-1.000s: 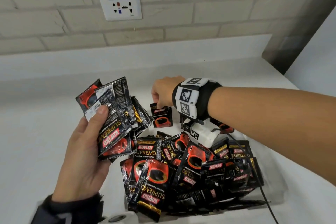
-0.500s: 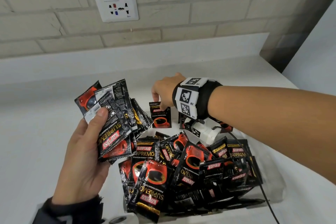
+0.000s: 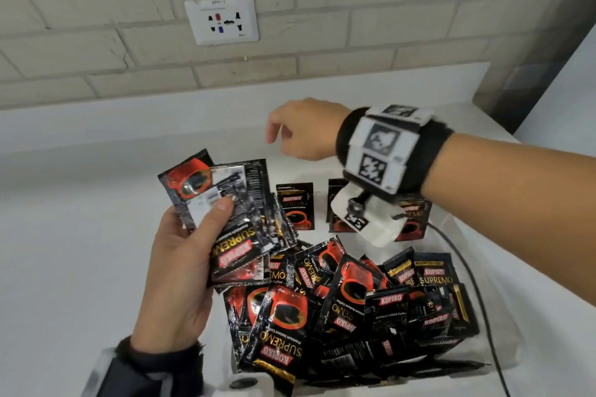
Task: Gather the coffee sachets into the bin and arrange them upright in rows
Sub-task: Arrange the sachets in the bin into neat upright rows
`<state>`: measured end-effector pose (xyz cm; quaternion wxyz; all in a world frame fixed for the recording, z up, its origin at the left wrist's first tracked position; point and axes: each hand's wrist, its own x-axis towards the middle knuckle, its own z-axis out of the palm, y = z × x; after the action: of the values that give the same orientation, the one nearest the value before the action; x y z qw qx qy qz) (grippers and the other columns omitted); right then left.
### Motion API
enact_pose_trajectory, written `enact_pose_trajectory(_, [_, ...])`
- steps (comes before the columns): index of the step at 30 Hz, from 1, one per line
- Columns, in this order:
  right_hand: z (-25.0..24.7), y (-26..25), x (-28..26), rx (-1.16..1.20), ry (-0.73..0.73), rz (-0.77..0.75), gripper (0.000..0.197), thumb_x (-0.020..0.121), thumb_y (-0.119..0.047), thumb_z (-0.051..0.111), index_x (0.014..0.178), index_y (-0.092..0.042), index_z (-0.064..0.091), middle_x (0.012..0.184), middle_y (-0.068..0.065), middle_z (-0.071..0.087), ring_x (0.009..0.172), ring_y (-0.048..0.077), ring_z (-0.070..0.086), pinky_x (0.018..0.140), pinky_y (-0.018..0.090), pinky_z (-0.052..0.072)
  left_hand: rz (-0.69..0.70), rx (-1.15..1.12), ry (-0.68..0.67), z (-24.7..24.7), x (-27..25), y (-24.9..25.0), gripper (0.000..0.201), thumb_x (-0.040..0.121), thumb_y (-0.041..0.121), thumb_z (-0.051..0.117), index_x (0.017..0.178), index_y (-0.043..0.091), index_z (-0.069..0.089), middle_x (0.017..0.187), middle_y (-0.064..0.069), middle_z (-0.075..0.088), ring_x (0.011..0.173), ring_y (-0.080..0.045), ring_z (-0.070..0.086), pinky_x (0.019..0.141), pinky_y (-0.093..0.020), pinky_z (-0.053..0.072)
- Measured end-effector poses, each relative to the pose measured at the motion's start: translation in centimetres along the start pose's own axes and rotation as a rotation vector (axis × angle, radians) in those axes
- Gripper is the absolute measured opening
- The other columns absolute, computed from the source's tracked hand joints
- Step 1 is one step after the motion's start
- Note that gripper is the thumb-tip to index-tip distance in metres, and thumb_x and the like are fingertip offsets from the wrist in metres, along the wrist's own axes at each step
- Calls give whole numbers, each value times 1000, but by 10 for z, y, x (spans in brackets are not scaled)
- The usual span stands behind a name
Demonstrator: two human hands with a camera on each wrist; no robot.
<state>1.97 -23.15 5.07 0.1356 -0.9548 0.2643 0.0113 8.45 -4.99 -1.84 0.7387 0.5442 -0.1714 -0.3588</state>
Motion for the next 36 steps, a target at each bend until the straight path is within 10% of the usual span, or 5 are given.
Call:
enact_pose_trajectory(6, [-10,-14,-65,393,-146,24,50,78,-55,59,110,-20,42,87,-3,59,66,11,64,53,24,54,71,5,10,31,-6,-4,59,64,21,69,119,9,53,101,-10,71,85,-27,70,74,-44,57])
enact_pose_trajectory(16, [23,11,-102,630,-168,67,99,80,-19,70,146,-27,-4,133,11,49,110,16,54,94,27,46,-77,16,-155,63,-18,-22,47,64,26,68,110,16,62,101,-9,72,93,-31,69,84,-51,52])
enact_pose_trajectory(20, [20,21,-105,948,-64,166,81,76,3,69,134,-21,17,117,13,57,83,28,65,76,43,54,-95,7,-228,62,-17,-20,46,70,22,64,115,14,60,108,-7,71,101,-27,67,89,-49,50])
enact_pose_trajectory(26, [24,31,-107,1067,97,256,30,74,-2,71,89,-14,48,89,7,59,58,15,64,51,33,55,-40,23,-224,61,-17,-24,42,69,14,65,111,15,60,106,-6,71,97,-23,68,82,-42,53])
enact_pose_trajectory(36, [27,44,-110,1202,53,325,9,80,-11,65,80,-13,56,58,-4,65,50,9,61,42,18,50,-15,68,-192,61,-16,-27,25,64,18,67,89,17,65,97,-11,72,94,-32,67,91,-56,48])
